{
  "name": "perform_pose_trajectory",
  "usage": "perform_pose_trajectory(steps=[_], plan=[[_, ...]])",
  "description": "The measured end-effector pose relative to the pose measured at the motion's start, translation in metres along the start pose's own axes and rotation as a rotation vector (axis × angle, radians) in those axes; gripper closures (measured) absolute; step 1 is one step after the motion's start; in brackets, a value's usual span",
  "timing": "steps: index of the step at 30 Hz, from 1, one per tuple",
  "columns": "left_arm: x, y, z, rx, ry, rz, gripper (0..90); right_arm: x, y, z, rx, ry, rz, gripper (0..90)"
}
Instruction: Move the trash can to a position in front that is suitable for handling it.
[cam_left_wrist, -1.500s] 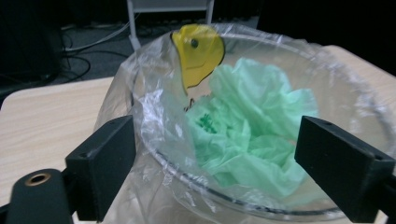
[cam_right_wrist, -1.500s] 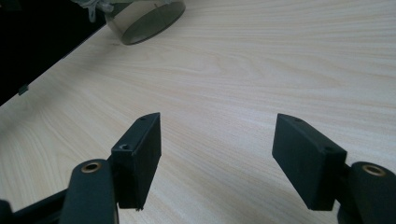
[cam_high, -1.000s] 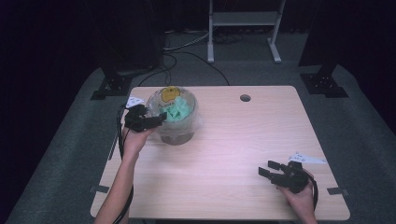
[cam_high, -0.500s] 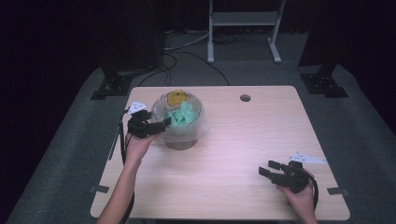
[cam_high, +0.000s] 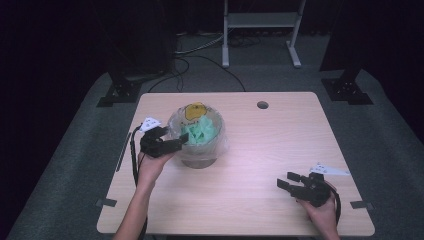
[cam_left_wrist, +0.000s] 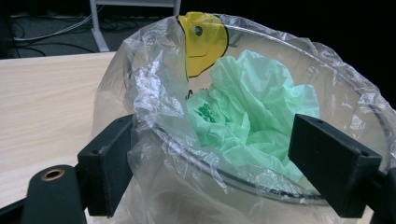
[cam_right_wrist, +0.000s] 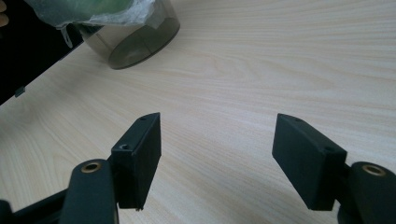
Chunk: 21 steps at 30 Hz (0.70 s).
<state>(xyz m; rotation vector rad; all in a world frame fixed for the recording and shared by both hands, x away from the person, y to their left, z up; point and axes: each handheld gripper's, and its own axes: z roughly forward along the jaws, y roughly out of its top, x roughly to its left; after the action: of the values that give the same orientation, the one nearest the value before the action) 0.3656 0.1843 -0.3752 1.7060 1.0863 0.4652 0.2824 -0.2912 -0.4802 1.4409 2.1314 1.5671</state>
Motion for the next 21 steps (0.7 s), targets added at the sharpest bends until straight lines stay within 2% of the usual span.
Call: perform_pose_trajectory(steps=[19, 21], plan=[[-0.028, -0.017, -0.016, -0.010, -0.043, 0.004, 15.8, 0.001, 0.000, 0.001, 0.004, 0.001, -0.002, 32.1], [-0.030, -0.018, -0.018, -0.010, -0.060, -0.007, 15.2, 0.001, 0.000, 0.001, 0.003, 0.001, -0.003, 32.0]])
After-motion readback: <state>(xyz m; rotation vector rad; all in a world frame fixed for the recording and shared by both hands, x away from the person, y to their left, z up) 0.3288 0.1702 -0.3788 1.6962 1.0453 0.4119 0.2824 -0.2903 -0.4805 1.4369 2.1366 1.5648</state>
